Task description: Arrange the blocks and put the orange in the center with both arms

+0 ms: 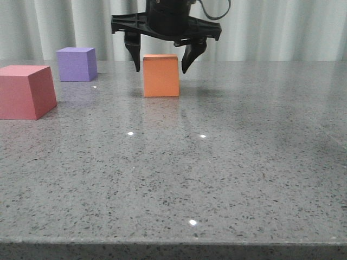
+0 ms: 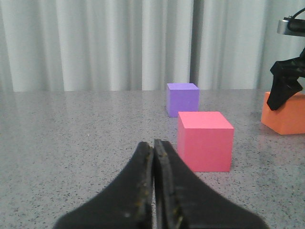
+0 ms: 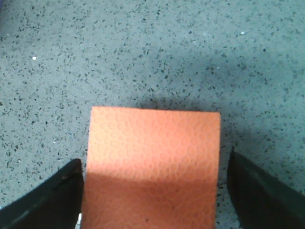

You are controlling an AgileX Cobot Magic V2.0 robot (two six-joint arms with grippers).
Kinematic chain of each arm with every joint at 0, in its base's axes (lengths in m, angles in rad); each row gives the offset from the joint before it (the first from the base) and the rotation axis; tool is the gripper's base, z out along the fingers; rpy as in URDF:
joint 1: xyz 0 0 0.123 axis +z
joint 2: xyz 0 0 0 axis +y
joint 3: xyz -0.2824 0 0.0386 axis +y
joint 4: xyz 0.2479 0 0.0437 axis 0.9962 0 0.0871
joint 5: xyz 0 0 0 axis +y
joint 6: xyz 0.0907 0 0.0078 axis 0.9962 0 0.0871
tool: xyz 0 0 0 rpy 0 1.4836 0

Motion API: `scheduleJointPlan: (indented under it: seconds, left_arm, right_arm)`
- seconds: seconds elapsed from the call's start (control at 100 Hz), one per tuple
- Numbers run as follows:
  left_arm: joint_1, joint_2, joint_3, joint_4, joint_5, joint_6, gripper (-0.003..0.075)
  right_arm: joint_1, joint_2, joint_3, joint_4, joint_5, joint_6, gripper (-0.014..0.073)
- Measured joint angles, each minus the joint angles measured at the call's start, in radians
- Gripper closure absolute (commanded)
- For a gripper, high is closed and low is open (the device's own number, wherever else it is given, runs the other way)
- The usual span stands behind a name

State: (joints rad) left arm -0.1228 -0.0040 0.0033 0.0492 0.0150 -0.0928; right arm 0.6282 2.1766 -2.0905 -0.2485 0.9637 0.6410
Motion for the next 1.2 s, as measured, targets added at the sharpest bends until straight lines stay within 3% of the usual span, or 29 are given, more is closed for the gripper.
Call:
scheduleJointPlan:
  seconds: [0.21, 0.62, 0.8, 1.2]
  left_arm:
    - [0.000, 0.000, 0.000, 0.000, 0.000, 0.000, 0.0741]
    - [0.000, 0.000, 0.000, 0.000, 0.000, 0.000, 0.0741]
    - [0.000, 0.000, 0.000, 0.000, 0.000, 0.000, 0.0741]
    - [0.000, 0.000, 0.000, 0.000, 0.000, 0.000, 0.0741]
  right_arm:
    - [0.000, -0.056, 0.000, 0.000, 0.002, -0.015, -0.0019]
    - [-0.114, -0.277, 0.042, 0.003, 0.043, -0.254, -0.0019]
    - [-0.211, -0.433, 0.278, 0.003, -0.017, -0.270, -0.0019]
    - [-0.503, -0.971, 0.917, -0.003, -0.253, -0.273, -0.0019]
